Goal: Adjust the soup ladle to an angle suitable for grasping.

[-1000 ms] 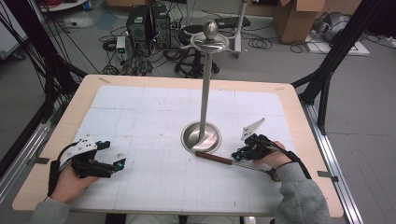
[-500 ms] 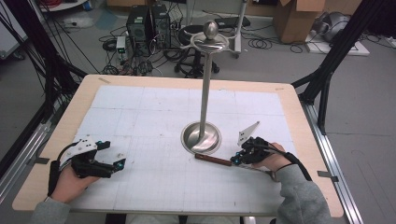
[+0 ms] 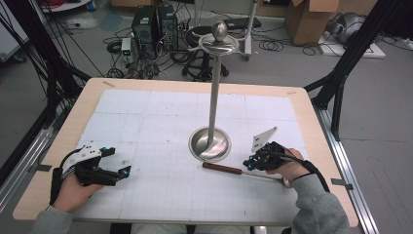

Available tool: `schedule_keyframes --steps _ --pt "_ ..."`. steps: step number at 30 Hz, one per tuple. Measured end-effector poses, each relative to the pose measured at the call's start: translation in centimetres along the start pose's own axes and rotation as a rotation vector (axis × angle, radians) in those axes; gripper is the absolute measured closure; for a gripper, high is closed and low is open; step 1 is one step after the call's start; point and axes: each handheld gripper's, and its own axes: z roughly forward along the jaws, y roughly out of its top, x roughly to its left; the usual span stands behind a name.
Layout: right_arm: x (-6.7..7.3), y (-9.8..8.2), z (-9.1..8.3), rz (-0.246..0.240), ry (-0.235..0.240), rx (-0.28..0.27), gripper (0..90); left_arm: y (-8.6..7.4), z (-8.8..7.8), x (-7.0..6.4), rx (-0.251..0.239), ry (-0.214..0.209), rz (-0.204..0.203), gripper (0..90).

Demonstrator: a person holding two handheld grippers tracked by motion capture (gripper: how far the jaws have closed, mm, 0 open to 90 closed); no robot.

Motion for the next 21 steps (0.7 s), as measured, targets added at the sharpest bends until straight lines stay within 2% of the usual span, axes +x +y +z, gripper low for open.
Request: schedule_keyframes --steps 2,3,4,8,10,11,12,15,17,20,21 --pt "0.2 0.0 -0.5 0.016 0.016 -0.019 72.6 0.0 0.0 0.0 -0.004 0.002 0.000 2.2" --pt "0.2 0.1 -0.7 0.033 0.029 -0.022 69.8 0.0 -0.1 0.0 -0.006 0.005 0.001 2.2" --pt "0.3 0.1 -0.9 0.026 0.023 -0.024 68.0 0.0 -0.1 0.0 -0.012 0.009 0.000 2.2" --pt "0.6 0.5 -1.4 0.028 -0.011 -0.036 50.7 0.1 -0.3 0.1 -0.030 0.012 -0.005 2.2" --pt "0.7 0.6 -1.6 0.021 -0.044 -0.048 34.4 0.2 -0.5 0.1 -0.039 0.012 0.000 2.2" --pt "0.7 0.6 -1.6 0.030 -0.035 -0.048 30.3 0.2 -0.6 0.0 -0.046 0.011 -0.002 2.2" --pt "0.8 0.6 -1.6 0.040 -0.027 -0.050 29.6 0.2 -0.7 -0.1 -0.049 0.008 0.001 2.2" --pt "0.8 0.3 -1.9 0.020 0.004 -0.043 28.6 0.3 -1.1 -0.4 -0.080 -0.002 0.015 2.2" --pt "0.8 0.2 -2.0 0.031 0.018 -0.032 22.1 0.4 -1.2 -0.6 -0.092 -0.008 0.018 2.2" --pt "0.8 -0.1 -2.1 0.042 0.016 -0.013 9.8 0.4 -1.2 -0.6 -0.083 -0.009 0.018 2.2" --pt "0.8 -0.2 -2.1 0.049 0.009 -0.009 8.3 0.4 -1.2 -0.6 -0.084 -0.009 0.019 2.2"
